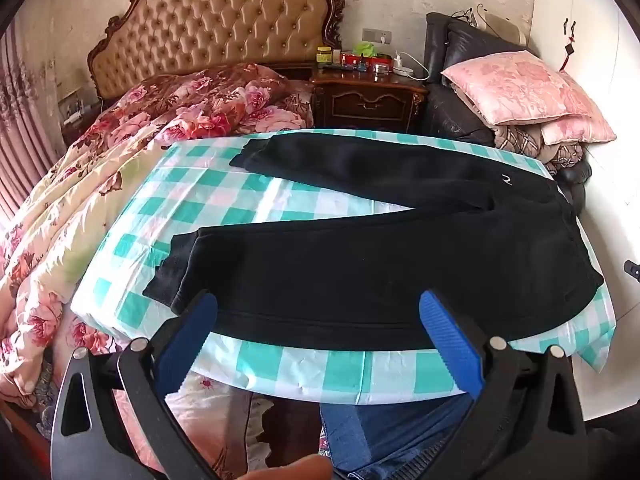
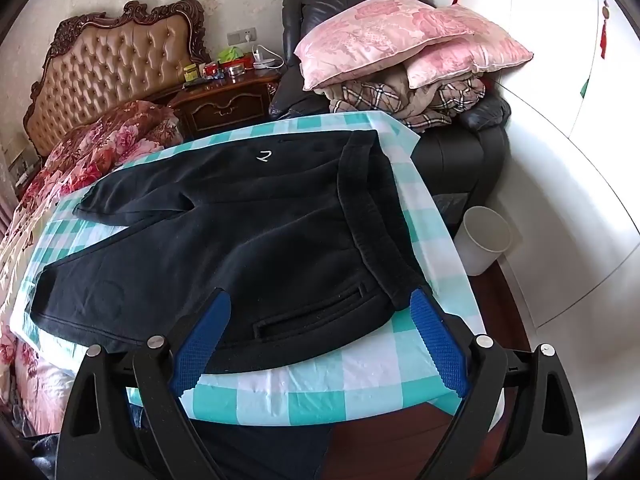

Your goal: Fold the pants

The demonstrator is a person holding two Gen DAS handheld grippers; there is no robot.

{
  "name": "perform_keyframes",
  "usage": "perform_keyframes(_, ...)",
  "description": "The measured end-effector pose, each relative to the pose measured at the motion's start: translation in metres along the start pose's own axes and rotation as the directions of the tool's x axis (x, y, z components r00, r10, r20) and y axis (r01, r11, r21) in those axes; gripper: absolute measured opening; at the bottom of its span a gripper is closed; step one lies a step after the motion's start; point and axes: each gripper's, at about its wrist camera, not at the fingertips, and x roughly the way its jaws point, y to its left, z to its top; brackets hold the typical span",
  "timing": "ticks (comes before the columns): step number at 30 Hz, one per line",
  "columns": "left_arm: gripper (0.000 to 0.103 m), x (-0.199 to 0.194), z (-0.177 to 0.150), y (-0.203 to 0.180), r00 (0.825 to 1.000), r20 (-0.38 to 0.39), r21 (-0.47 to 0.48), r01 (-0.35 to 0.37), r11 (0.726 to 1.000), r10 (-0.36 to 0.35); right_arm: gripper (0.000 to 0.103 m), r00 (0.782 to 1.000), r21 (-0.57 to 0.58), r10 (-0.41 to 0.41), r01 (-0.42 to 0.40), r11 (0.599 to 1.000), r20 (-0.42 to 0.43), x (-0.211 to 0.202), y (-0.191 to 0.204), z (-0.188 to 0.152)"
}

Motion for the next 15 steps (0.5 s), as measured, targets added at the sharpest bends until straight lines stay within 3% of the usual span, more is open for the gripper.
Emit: perform_keyframes(15,0.101,0.005,-0.001,0.022,1.000,0.009,-0.036,0.028,0.999,-0.027,0.088,1.000,-0.047,-0.007,0.008,0.999,0.016,-0.005,0.014,0.001)
